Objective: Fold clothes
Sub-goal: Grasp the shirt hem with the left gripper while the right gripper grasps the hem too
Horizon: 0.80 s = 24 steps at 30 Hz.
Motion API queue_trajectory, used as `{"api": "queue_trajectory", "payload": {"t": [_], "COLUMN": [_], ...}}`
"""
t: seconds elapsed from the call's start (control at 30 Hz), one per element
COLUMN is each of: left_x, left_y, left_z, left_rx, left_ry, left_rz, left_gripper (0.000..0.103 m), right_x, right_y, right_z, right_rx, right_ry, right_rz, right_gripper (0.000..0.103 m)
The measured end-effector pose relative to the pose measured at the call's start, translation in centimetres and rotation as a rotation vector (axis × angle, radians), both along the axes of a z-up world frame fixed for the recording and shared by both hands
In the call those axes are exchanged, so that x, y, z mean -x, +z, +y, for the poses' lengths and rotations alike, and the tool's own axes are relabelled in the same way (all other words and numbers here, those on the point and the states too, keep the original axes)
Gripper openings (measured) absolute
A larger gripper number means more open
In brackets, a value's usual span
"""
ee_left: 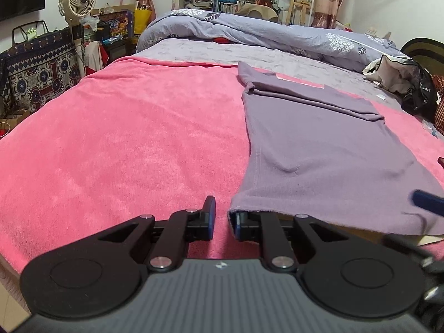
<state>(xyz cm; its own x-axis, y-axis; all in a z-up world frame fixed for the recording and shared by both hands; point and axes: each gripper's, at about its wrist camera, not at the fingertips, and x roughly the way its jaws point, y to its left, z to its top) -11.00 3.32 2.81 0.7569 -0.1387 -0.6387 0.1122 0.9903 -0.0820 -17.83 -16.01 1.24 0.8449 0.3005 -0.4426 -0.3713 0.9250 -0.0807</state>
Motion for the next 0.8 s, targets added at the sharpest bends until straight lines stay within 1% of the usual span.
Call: {"api": "queue_trajectory", "payload": {"t": [0.17, 0.23, 0.3, 0.33, 0.4, 0.47, 0.5, 0.63, 0.7, 0.73, 0.77, 0.8], "left_x": [0.1, 0.2, 0.2, 0.2, 0.3, 0.3, 0.4, 0.4, 0.5, 0.5, 0.5, 0.6], "left_y": [0.1, 0.0, -0.1, -0.1, -0.1, 0.0, 0.0, -0.2, -0.3, -0.3, -0.3, -0.3], "left_z": [0.1, 0.1, 0.1, 0.0, 0.0, 0.1, 0.2, 0.3, 0.2, 0.2, 0.2, 0.1], "left_rx": [0.006, 0.003, 0.0, -0.001, -0.001, 0.003, 0.005, 0.007, 0.007, 0.004, 0.0, -0.007], "left_ry": [0.001, 0.001, 0.003, 0.004, 0.007, 0.009, 0.009, 0.01, 0.01, 0.008, 0.005, 0.003], "left_rz": [-0.003, -0.003, -0.004, -0.005, -0.007, -0.011, -0.011, -0.011, -0.012, -0.013, -0.015, -0.016], "left_gripper": [0.023, 0.023, 0.023, 0.024, 0.025, 0.026, 0.026, 0.026, 0.026, 0.026, 0.026, 0.026], "right_x": [-0.3, 0.3, 0.9, 0.8, 0.5, 0.2, 0.1, 0.1, 0.5, 0.7, 1.0, 1.5], "right_y": [-0.4, -0.2, 0.1, 0.0, -0.6, -1.3, -1.5, -1.5, -1.4, -1.3, -1.5, -1.5], "right_z": [2.7, 3.1, 3.3, 3.3, 3.5, 2.5, 1.5, -4.4, -7.5, -9.1, -10.4, -11.8], "right_rx": [-0.029, -0.041, -0.046, -0.018, 0.075, 0.17, 0.201, 0.251, 0.276, 0.288, 0.288, 0.275], "right_ry": [0.029, 0.035, 0.026, -0.006, -0.086, -0.184, -0.236, -0.436, -0.497, -0.522, -0.543, -0.549], "right_rz": [0.01, -0.014, -0.05, -0.07, -0.099, -0.108, -0.1, -0.042, -0.002, 0.04, 0.074, 0.104], "right_gripper": [0.075, 0.075, 0.081, 0.084, 0.084, 0.083, 0.083, 0.081, 0.051, 0.024, 0.021, 0.021]}}
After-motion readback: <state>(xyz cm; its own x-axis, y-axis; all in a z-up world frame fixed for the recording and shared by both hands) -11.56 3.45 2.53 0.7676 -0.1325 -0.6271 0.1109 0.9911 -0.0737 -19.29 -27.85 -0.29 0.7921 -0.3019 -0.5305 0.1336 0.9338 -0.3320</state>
